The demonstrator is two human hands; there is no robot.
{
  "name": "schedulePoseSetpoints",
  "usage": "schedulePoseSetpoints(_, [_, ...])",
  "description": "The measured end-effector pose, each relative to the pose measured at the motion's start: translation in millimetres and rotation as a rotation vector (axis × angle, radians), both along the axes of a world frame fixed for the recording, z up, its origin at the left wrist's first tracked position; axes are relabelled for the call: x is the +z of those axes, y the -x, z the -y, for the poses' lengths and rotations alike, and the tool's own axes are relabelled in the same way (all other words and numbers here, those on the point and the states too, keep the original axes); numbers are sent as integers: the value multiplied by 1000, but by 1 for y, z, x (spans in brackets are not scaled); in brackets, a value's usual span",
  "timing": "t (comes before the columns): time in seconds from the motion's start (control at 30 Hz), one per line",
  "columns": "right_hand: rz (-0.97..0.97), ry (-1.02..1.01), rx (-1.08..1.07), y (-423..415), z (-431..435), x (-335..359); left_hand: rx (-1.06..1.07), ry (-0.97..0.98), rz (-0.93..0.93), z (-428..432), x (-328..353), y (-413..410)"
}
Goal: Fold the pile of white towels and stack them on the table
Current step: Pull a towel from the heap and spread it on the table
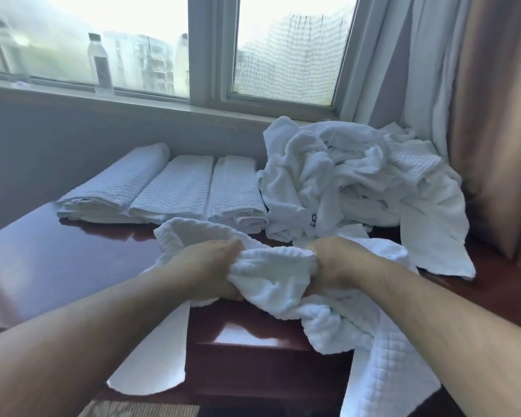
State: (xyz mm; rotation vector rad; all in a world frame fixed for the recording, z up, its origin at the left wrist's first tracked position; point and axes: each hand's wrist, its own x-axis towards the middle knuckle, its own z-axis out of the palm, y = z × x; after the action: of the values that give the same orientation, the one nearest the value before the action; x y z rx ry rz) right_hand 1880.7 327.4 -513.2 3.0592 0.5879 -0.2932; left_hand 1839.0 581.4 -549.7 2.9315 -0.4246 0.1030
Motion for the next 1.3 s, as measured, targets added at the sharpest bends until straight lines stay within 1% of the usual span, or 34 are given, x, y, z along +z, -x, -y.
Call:
schedulePoseSetpoints(0.03, [89,39,-19,2,-2,5,33,-32,96,4,4,2])
schedulePoseSetpoints(0.07, [231,57,-41,3,-4,11,71,-46,206,10,9,4])
schedulePoseSetpoints(0.1, [438,47,-50,4,-6,17,111,-33,312,15,15,5])
schedulePoseSetpoints(0.17, [953,35,-22,7,-9,32,186,18,497,25,31,5])
schedulePoseSetpoints(0.2, [1151,56,-10,11,-10,41,208,25,581,27,38,5])
schedulePoseSetpoints(0.23, [1286,81,12,15,-10,48,212,23,654,28,44,4])
schedulePoseSetpoints(0.27, [1348,99,44,19,-8,52,201,12,683,27,48,3])
schedulePoseSetpoints(0.3, [1364,126,89,22,-6,55,164,2,655,23,49,3])
schedulePoseSetpoints(0.33, [1315,166,132,26,-4,54,107,-4,560,19,49,3])
schedulePoseSetpoints(0.37, [1176,215,162,31,0,50,60,-7,404,13,47,2])
schedulePoseSetpoints(0.4, [913,237,162,36,5,42,35,-30,229,7,46,4])
schedulePoseSetpoints(0.43, [562,228,120,42,9,34,34,-82,74,3,43,6])
schedulePoseSetpoints(0.47, [219,209,62,47,13,26,45,-153,-26,1,41,9])
schedulePoseSetpoints(0.5, [-16,166,15,50,16,20,46,-196,-73,-2,37,10])
schedulePoseSetpoints(0.53, [-133,82,-15,52,18,18,43,-211,-106,-3,33,12])
schedulePoseSetpoints(0.57, [-176,-8,-23,52,21,17,20,-191,-145,-4,30,14])
schedulePoseSetpoints(0.67, [-272,-216,-63,47,28,22,-27,-100,-400,-10,33,19])
schedulePoseSetpoints(0.7, [-322,-288,-139,45,31,24,-33,-49,-496,-13,38,23])
schedulePoseSetpoints(0.73, [-377,-397,-244,40,34,24,-22,-6,-548,-17,43,24])
schedulePoseSetpoints(0.77, [-434,-508,-329,37,36,23,20,65,-570,-20,47,25])
schedulePoseSetpoints(0.8, [-469,-570,-380,33,36,20,42,80,-558,-22,48,26])
schedulePoseSetpoints(0.83, [-441,-558,-402,29,35,17,43,49,-486,-24,47,23])
schedulePoseSetpoints(0.87, [-357,-464,-399,24,33,14,36,-46,-409,-24,44,23])
schedulePoseSetpoints(0.9, [-238,-348,-374,19,31,9,46,-98,-342,-23,37,21])
schedulePoseSetpoints(0.93, [-137,-249,-349,15,26,4,70,-135,-332,-22,26,20])
schedulePoseSetpoints(0.97, [-78,-172,-339,11,21,-3,123,-153,-367,-22,14,20])
schedulePoseSetpoints(1.0, [-70,-123,-353,9,15,-8,175,-170,-422,-23,3,19])
schedulePoseSetpoints(1.07, [-39,-30,-351,6,4,-21,150,-186,-473,-26,-13,21])
schedulePoseSetpoints(1.1, [-17,-30,-322,3,0,-28,135,-138,-449,-30,-20,21])
schedulePoseSetpoints(1.2, [-49,-239,-264,4,-12,-36,77,73,-266,-35,-35,25])
schedulePoseSetpoints(1.23, [-52,-242,-256,4,-13,-34,93,178,-185,-36,-38,25])
schedulePoseSetpoints(1.27, [-44,-202,-264,7,-15,-28,118,283,-127,-37,-40,25])
schedulePoseSetpoints(1.3, [9,-145,-291,8,-16,-21,140,344,-104,-38,-41,24])
